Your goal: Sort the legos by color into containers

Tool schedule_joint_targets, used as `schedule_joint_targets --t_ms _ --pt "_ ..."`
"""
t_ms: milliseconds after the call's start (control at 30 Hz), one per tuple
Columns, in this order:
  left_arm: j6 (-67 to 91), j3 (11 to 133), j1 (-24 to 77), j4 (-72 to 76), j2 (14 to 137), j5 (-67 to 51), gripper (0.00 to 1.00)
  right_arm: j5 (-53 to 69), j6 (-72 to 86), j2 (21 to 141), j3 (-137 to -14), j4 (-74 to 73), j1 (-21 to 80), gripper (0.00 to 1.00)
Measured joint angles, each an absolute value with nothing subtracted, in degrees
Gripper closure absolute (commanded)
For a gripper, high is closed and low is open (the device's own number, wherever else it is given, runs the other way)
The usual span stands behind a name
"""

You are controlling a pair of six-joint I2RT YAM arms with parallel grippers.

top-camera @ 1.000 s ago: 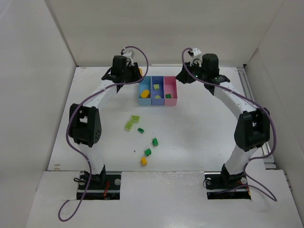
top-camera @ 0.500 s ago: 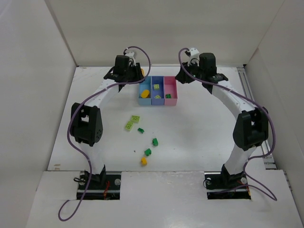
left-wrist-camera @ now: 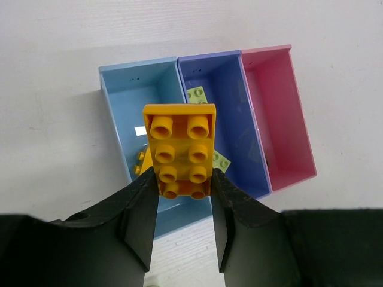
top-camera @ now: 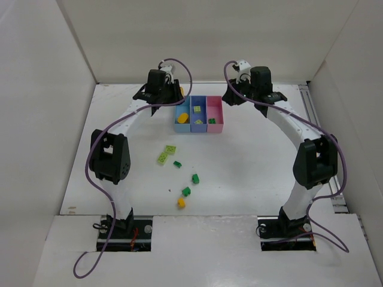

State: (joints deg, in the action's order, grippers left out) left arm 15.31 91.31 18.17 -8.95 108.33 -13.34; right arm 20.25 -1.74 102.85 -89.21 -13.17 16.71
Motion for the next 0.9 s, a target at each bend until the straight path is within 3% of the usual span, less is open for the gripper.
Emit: schedule_joint_targets --t_ms 900 --pt "15.29 95.04 19.46 -11.05 110.72 -12.97 1.0 19.66 -2.39 103.26 -89.86 -14.55 16.97 1.0"
